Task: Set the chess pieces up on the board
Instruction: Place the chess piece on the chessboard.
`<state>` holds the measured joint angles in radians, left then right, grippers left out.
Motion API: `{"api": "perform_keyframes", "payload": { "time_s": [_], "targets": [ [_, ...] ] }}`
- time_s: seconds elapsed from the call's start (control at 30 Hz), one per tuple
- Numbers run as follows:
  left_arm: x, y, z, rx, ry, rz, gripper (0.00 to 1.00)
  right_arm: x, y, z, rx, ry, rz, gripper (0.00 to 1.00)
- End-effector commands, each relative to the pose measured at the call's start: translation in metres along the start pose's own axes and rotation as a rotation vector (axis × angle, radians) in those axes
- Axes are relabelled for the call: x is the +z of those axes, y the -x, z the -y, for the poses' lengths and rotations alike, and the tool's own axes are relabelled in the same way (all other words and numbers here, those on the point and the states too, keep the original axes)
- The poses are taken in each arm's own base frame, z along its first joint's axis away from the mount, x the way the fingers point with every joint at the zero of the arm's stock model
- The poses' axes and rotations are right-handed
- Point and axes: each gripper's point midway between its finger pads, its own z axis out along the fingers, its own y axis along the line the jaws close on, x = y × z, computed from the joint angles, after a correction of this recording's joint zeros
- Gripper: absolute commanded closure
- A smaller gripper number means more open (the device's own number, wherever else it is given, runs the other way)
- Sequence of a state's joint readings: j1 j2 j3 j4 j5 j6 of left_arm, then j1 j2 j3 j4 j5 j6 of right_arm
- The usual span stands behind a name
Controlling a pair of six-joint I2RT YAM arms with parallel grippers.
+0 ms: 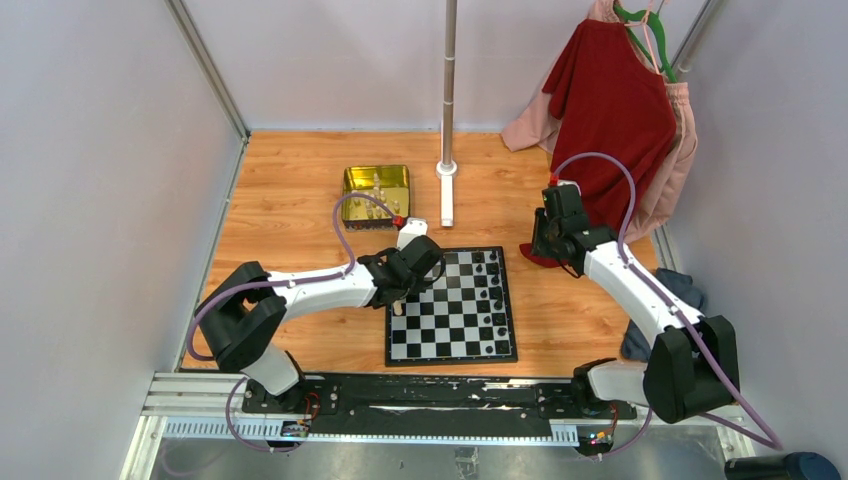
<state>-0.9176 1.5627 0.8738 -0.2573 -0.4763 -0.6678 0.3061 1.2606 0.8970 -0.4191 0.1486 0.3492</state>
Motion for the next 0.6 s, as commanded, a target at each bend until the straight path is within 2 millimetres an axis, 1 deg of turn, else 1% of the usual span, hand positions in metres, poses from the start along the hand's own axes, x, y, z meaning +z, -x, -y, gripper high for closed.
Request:
{"api": "perform_keyframes", "payload": {
  "time_s": [0.0, 0.17, 0.37, 0.43, 0.57],
  "targets": [
    [0.0017, 0.0073, -0.0005, -0.025, 0.019, 0.009, 0.86, -0.0042, -0.0060, 0.0039, -0.011, -0.005, -0.006, 0.66],
    [0.0020, 0.0073, -0.0002, -0.025, 0.022, 0.006, 0.79, -0.0058, -0.0058, 0.0043, -0.011, -0.004, 0.000, 0.66],
    [0.0015, 0.0075, -0.0007, -0.024, 0.024, 0.004, 0.77, -0.0068, -0.0056, 0.0043, -0.010, -0.002, 0.004, 0.66],
    [0.0019, 0.0069, -0.0010, -0.022, 0.028, 0.002, 0.74, -0.0073, -0.0055, 0.0042, -0.010, 0.000, 0.005, 0.66],
    [0.0018, 0.0078, -0.0005, -0.024, 0.027, 0.003, 0.73, -0.0075, -0.0057, 0.0046, -0.008, -0.001, 0.008, 0.66]
  ]
}}
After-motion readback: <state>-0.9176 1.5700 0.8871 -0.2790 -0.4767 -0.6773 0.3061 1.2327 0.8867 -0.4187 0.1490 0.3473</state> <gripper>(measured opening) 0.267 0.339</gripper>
